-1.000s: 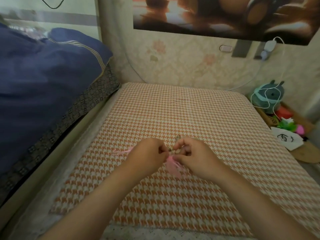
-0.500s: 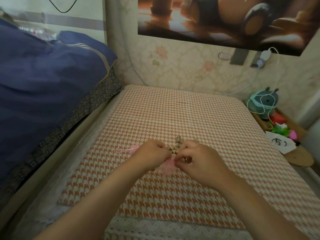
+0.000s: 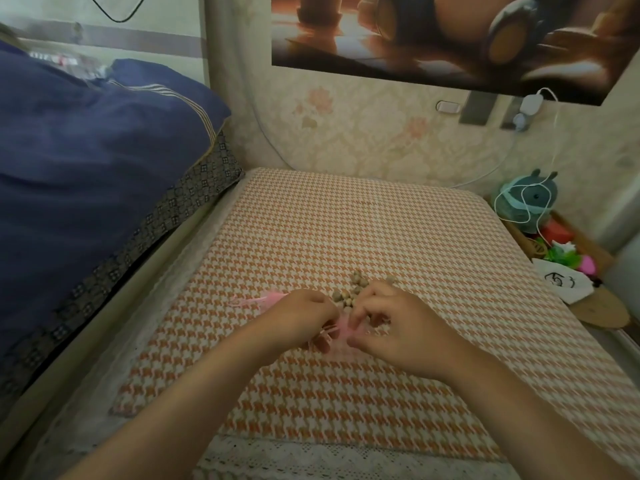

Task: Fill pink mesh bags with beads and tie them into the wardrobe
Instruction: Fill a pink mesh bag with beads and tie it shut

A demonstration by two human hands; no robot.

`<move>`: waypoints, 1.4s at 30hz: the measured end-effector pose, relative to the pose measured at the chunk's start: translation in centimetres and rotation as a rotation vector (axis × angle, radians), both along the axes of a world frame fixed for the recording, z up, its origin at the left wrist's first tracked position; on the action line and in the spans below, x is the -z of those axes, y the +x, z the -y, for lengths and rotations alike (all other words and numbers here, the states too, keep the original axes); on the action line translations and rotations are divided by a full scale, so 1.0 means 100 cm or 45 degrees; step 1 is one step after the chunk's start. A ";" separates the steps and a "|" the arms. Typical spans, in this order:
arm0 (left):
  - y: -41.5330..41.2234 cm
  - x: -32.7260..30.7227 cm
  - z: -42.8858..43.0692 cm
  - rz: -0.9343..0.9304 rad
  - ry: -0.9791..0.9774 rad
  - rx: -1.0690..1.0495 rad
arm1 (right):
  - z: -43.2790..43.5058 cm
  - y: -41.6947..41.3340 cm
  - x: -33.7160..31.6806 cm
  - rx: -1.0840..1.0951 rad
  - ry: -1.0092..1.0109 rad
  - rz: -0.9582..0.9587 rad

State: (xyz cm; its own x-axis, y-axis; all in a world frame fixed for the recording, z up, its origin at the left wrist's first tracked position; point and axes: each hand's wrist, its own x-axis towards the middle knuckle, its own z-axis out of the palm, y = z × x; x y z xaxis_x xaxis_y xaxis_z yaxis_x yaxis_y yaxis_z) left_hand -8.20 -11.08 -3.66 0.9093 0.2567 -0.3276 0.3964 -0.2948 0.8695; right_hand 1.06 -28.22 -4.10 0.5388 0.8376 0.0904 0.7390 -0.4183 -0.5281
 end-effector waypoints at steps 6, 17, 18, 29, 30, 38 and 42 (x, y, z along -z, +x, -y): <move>-0.004 0.008 -0.009 0.277 -0.030 0.224 | -0.004 0.007 0.005 0.076 0.035 -0.196; -0.010 0.003 -0.023 0.430 0.593 0.413 | -0.005 0.002 -0.002 -0.087 -0.041 -0.266; -0.011 0.004 -0.022 0.443 0.636 0.443 | -0.005 0.001 -0.004 -0.125 -0.132 -0.180; -0.016 0.009 -0.016 0.398 0.648 0.582 | 0.000 -0.003 -0.004 -0.064 -0.100 0.023; -0.015 0.010 -0.015 0.402 0.657 0.581 | 0.000 -0.003 -0.004 -0.058 -0.077 0.015; -0.009 0.007 -0.020 0.291 1.018 0.614 | -0.003 -0.002 -0.008 -0.118 -0.370 0.341; -0.009 0.006 -0.020 0.271 1.029 0.511 | -0.002 -0.004 -0.008 -0.130 -0.306 0.288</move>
State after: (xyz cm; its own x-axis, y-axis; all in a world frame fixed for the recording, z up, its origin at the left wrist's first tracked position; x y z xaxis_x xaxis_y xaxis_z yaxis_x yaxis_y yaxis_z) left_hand -9.12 -9.13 -4.21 0.9999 -0.0127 -0.0025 -0.0107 -0.9239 0.3824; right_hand 0.62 -27.99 -3.34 0.4398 0.8981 -0.0086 0.8707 -0.4287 -0.2411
